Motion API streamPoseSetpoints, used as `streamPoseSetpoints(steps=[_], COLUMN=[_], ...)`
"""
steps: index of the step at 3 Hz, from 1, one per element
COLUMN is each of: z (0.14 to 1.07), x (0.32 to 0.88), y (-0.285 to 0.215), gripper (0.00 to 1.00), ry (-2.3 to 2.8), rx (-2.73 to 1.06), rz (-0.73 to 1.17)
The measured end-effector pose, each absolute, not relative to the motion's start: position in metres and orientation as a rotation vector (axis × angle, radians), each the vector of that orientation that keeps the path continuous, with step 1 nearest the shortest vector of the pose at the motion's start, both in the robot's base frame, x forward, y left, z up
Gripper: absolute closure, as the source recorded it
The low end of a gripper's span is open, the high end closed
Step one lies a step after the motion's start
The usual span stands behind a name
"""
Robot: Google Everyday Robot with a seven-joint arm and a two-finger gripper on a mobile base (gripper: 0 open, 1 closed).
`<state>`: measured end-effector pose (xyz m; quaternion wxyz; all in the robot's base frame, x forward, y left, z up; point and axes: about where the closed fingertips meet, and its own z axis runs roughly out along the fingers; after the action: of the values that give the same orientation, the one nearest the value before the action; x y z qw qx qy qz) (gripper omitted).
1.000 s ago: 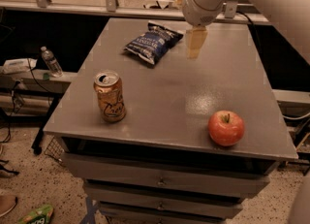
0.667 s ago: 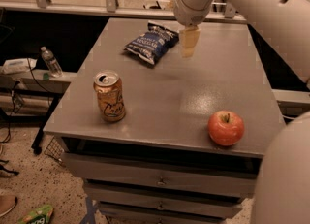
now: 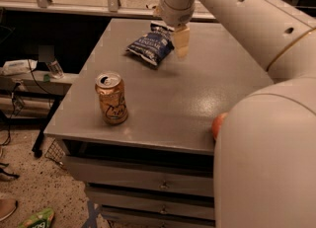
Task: Move blue chip bag near orange can
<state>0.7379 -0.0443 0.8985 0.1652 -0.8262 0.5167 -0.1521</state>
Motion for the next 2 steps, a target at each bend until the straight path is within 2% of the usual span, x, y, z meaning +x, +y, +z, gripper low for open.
streamPoseSetpoints(steps=[2], z=[0.875], x=[0.741], y=[-0.015], gripper=[0.00], ry=[1.406], rx=[-2.464], rz=[-0.365])
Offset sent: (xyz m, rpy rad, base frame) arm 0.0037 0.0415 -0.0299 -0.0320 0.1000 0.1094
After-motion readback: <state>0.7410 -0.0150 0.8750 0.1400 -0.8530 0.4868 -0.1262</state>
